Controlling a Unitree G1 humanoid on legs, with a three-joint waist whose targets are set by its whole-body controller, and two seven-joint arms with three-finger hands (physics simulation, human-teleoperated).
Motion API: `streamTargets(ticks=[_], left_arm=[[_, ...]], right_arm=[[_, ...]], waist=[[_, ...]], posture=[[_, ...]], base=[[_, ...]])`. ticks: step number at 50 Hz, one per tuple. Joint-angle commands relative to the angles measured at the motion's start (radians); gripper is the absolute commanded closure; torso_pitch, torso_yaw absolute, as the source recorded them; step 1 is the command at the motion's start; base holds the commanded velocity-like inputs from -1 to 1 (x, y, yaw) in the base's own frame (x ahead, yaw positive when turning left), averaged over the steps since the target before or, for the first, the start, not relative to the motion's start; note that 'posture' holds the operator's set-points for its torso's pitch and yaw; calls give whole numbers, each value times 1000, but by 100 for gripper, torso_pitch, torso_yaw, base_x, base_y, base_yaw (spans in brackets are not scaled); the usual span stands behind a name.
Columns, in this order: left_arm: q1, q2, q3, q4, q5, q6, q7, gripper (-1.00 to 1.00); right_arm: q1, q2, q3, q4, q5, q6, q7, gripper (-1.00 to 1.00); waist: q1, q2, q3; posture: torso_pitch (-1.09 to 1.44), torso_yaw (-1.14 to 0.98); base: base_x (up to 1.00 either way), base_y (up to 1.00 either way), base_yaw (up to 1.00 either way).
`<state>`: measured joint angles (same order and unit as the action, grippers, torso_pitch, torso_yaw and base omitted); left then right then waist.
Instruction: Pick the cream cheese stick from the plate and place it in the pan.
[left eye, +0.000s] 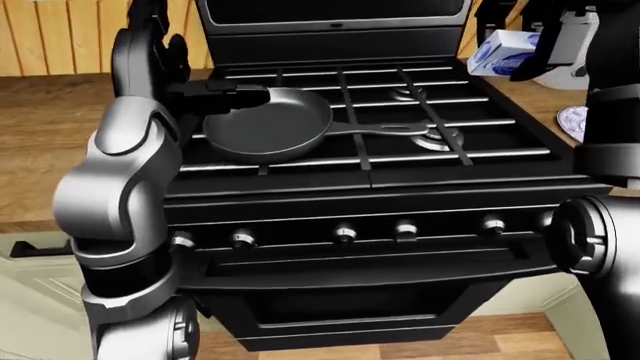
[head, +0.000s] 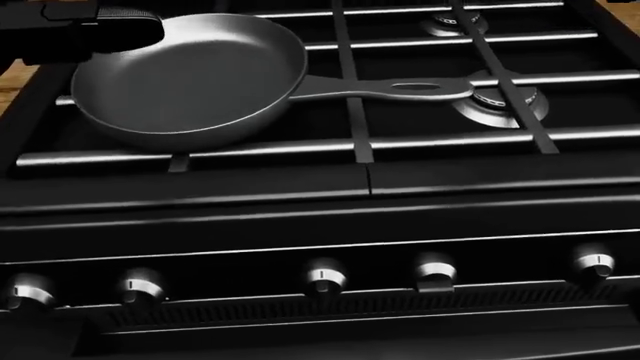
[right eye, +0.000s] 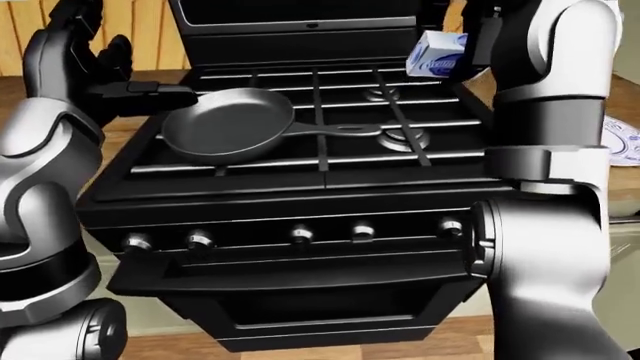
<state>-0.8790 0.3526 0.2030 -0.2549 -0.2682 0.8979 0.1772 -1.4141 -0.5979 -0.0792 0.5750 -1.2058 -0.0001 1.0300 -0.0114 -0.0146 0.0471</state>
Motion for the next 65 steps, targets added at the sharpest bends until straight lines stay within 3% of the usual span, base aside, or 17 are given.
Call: streamTargets(ticks=[1, 3, 4, 8, 13, 16, 17, 19, 30, 39, 43, 44, 53, 57, 58, 60, 65], left_arm=[[-30, 9, 6, -27, 0, -27, -1, -100], [-30, 9, 5, -30, 0, -26, -1, -100], [-29, 8, 5, -30, 0, -26, -1, -100], [-29, 7, 3, -32, 0, -25, -2, -100], [-33, 9, 7, -35, -2, -18, 0, -100], [-33, 9, 7, -36, -3, -17, 1, -100], [-31, 9, 7, -31, -2, -23, -1, -100], [-34, 10, 8, -33, -3, -20, 0, -100], [-31, 11, 8, -25, -1, -30, -1, -100], [-28, 9, 7, -28, -2, -30, 0, -100], [-29, 9, 7, -25, -3, -32, 0, -100], [-29, 8, 6, -26, -2, -31, 1, -100], [-28, 8, 6, -28, -2, -30, 0, -100], [-30, 9, 6, -29, -3, -27, 0, -100], [-30, 9, 5, -29, -2, -27, 0, -100], [-29, 9, 5, -27, -2, -29, 0, -100], [-27, 8, 6, -32, -2, -27, 1, -100]], right_arm=[[-30, -13, -12, -27, -4, 1, -24, 100], [-18, -11, -16, -38, -2, 5, -24, 100], [-12, -12, -18, -43, 0, 6, -23, 100], [-6, -15, -19, -50, 2, 8, -22, 100], [-7, -8, -17, -44, 4, 13, -33, 100], [-16, -9, -16, -37, 4, 12, -37, 100], [-15, -8, -15, -38, 4, 12, -37, 100], [-16, -8, -15, -34, 4, 10, -42, 100], [-14, -8, -15, -37, 6, 11, -46, 100], [-11, -8, -15, -37, 7, 10, -44, 100], [-9, -9, -16, -42, 11, 11, -39, 100], [-11, -9, -16, -41, 11, 11, -38, 100], [-12, -9, -15, -40, 10, 10, -39, 100], [-7, -9, -17, -44, 11, 10, -39, 100], [-6, -10, -17, -44, 12, 10, -38, 100], [-2, -10, -18, -46, 13, 10, -40, 100], [10, -5, -18, -59, 14, 16, -38, 100]], waist=[[-2, -5, -25], [1, -60, -37], [-5, -21, -28], [7, -33, -44], [8, 29, -20], [-1, 132, -42], [3, 87, -33], [2, 91, -28], [10, -42, -37], [9, 14, -21], [-1, 134, -43], [1, 88, -33], [0, 20, -26], [6, -48, -28], [-1, -16, -32], [5, -39, -40], [9, 0, -26]], posture=[[0, 0], [0, 0], [0, 0], [0, 0], [0, 0], [0, 0], [0, 0], [0, 0], [0, 0], [0, 0], [0, 0], [0, 0], [0, 0], [0, 0], [0, 0], [0, 0], [0, 0]], base=[[0, 30, 0], [0, 29, 0], [0, 29, 0], [0, 29, 0], [0, 29, 0], [0, 29, 0], [0, 30, 0], [0, 29, 0], [0, 29, 0], [0, 29, 0], [0, 29, 0], [0, 29, 0], [0, 30, 0], [0, 29, 0], [0, 30, 0], [0, 30, 0], [0, 29, 0]])
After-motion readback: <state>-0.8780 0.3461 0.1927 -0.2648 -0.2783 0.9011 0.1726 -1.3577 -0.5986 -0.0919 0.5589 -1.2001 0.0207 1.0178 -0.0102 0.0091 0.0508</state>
